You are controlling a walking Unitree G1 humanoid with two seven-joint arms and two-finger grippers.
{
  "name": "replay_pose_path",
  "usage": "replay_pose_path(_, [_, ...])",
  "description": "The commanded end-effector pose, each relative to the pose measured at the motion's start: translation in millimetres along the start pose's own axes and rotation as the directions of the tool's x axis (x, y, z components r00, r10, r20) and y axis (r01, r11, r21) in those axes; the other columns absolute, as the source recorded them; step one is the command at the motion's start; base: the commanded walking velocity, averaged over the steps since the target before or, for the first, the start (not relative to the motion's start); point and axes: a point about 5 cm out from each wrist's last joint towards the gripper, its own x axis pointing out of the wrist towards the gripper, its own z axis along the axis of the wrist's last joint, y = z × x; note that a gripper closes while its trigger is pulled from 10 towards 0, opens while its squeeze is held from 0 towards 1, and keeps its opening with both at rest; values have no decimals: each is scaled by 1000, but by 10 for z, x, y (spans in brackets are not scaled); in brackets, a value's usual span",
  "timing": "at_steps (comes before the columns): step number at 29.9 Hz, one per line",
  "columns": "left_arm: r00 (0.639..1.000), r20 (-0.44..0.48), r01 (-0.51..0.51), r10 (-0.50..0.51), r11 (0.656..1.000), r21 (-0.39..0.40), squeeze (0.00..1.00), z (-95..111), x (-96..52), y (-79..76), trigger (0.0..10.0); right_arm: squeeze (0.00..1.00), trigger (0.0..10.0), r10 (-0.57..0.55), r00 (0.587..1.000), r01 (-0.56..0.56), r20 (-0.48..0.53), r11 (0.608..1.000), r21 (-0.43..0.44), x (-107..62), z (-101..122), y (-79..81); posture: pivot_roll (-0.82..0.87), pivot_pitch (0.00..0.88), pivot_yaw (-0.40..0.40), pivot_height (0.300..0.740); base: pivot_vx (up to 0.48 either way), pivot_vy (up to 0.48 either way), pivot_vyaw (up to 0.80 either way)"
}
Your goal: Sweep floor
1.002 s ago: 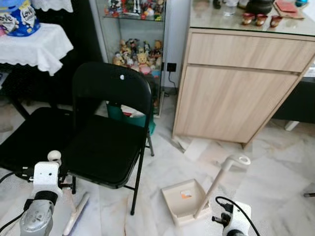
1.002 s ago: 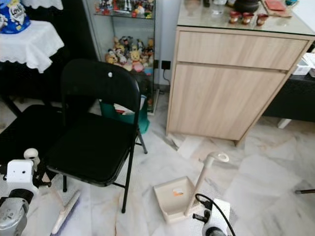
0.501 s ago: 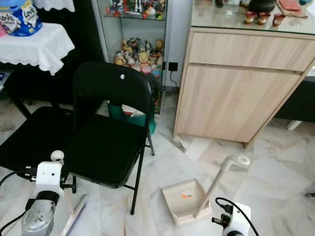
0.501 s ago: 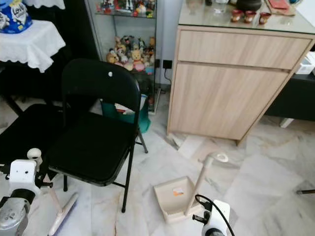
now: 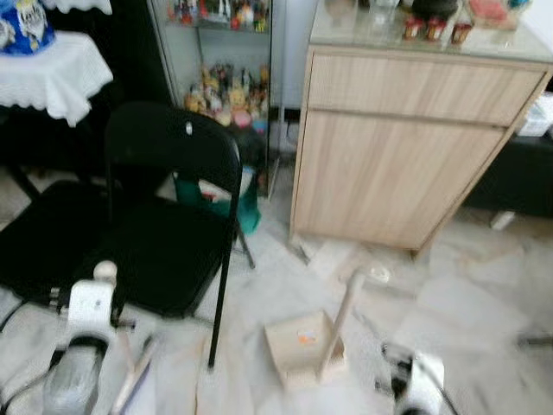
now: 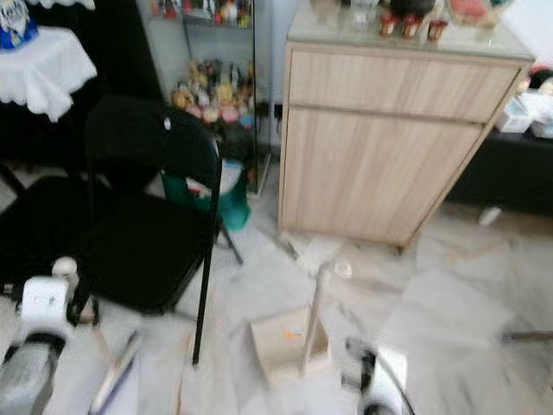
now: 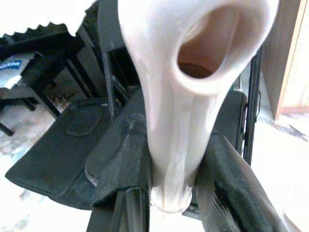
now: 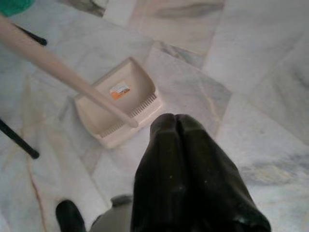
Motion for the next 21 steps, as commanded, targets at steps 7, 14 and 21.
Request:
replay_pose_path(7, [1000,8,-5,5,1000,8,0,11,-8,34,10000,0,10000,8,1000,-8,14,999,-35,9,42,-9,-2,116,-19,740,0,0,0])
replay_pose_path(14, [1000,9,-1,1,1000,6,0,10,-3,21,10000,1000,10000,33,997,-28,68,997,-74,57,227,17,-3,109,-19,740,0,0,0])
replay_pose_path(21, [1000,10,0,0,1000,6,0,9,-2,20,10000,1000,10000,84,990,-66,110,985,-161,85,369,76,-5,107,-19,740,0,0,0])
